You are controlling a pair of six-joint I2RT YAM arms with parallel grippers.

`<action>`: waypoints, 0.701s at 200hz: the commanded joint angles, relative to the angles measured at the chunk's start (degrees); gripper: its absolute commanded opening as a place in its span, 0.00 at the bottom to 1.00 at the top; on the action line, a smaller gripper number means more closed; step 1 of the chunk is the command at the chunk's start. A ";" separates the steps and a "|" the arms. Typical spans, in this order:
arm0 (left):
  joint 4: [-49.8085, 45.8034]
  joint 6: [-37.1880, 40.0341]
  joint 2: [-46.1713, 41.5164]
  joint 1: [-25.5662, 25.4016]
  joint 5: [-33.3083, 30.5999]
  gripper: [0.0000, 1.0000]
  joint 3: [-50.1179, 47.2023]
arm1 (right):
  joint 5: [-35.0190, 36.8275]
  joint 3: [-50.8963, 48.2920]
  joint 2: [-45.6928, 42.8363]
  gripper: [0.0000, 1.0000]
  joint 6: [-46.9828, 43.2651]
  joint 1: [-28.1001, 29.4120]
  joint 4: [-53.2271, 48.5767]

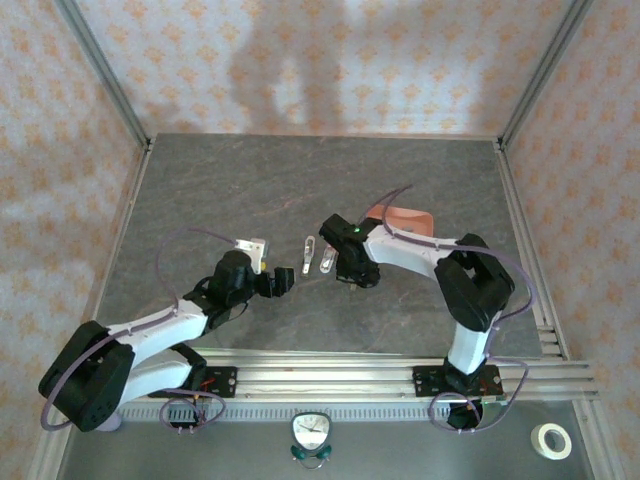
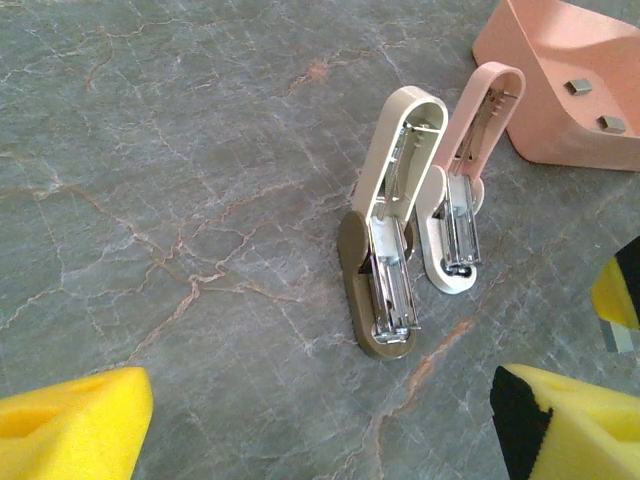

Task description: Load the staples into the stapler

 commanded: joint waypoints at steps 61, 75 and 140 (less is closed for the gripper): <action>6.05 -2.65 0.54 0.58 -7.12 0.93 -3.69 | 11.47 5.32 -0.54 0.16 8.02 2.99 6.00; 5.86 -2.49 0.07 0.60 -8.58 0.94 -4.03 | 11.43 5.32 -0.31 0.16 9.18 3.44 7.17; 4.16 -1.58 -2.22 0.56 -13.49 0.95 -5.73 | 12.85 11.84 4.45 0.16 9.74 5.43 4.97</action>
